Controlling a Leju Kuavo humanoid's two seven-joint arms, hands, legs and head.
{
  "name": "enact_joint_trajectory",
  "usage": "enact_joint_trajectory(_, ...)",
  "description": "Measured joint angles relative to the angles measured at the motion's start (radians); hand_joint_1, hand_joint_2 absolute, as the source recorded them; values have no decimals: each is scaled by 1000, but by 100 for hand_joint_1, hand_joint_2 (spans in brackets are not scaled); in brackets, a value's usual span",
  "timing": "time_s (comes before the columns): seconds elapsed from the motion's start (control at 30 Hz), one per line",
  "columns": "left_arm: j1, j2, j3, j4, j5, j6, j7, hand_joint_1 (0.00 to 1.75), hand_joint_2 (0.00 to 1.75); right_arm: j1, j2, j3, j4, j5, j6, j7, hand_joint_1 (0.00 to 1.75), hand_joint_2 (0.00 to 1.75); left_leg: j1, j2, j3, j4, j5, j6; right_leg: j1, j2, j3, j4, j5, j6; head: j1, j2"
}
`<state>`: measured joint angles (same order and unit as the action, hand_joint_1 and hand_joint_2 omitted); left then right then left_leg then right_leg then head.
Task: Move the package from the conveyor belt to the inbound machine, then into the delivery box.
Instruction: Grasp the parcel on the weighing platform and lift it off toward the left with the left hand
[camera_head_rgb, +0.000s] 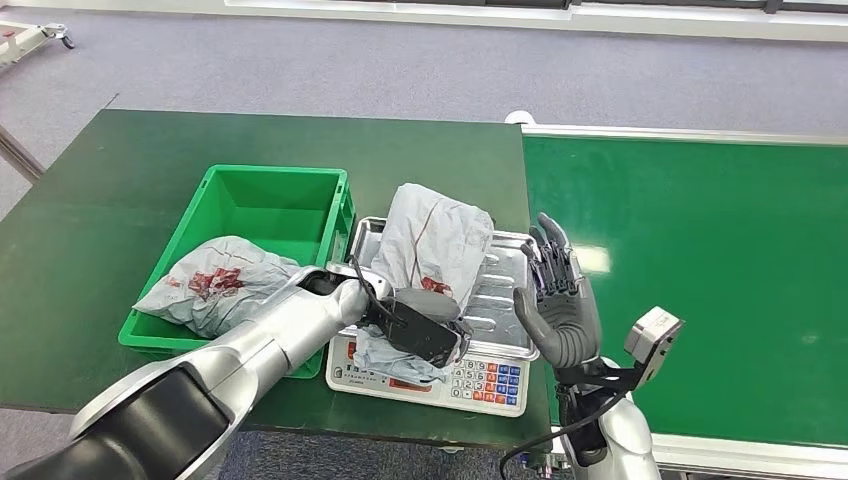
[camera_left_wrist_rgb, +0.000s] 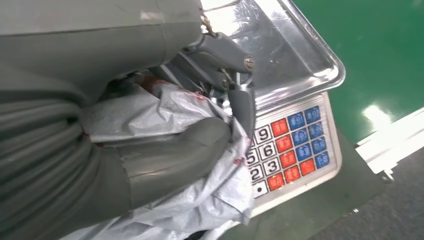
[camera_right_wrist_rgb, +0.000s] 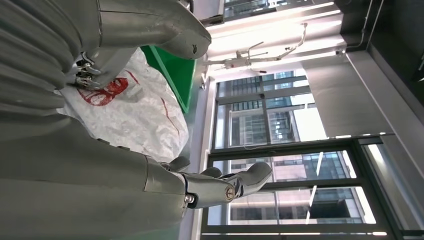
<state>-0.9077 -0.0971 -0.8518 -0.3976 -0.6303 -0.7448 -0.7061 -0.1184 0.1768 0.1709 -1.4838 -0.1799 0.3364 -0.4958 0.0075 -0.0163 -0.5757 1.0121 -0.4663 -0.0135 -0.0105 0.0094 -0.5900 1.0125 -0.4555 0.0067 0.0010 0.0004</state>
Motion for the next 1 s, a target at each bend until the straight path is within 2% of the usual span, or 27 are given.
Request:
enact_joint_trajectory(0.17, -48, 26, -30, -48, 21, 104, 21, 175, 175, -3, -6, 0, 2, -9, 1, -3, 0, 175, 0, -1, -2, 0, 1, 0, 0, 0, -1, 0, 0, 0, 0, 0)
enact_joint_trajectory(0.33, -103, 66, -37, -187, 21, 257, 104, 175, 175, 3, -10, -1, 1, -19, -2, 3, 0, 175, 1, -1, -3, 0, 1, 0, -1, 0, -2, 0, 0, 0, 0, 0)
enact_joint_trajectory(0.47, -123, 104, -38, -313, 21, 280, 144, 175, 175, 13, -12, -1, -3, -20, -1, 7, 0, 175, 0, -1, -4, 0, 1, 0, -1, 0, -3, 0, 0, 0, 0, 0)
enact_joint_trajectory(0.7, -117, 170, -49, -491, -46, 379, 206, 175, 175, 46, -13, -9, -27, -20, -1, 13, 0, 175, 0, 0, -5, 0, 1, 0, -1, 0, -5, 0, 0, 0, 0, 0)
enact_joint_trajectory(0.83, -76, 221, -50, -606, -122, 428, 268, 175, 175, 75, -13, -12, -43, -15, 7, 20, 0, 175, 0, 0, -5, 0, 1, 0, -1, 0, -5, 0, 0, 0, 0, 0)
enact_joint_trajectory(1.0, -27, 271, -50, -681, -159, 446, 285, 175, 175, 90, -12, -19, -52, -9, 11, 21, 0, 175, 1, 0, -6, 0, 1, 0, -1, 0, -6, 0, 0, 0, 0, 0)
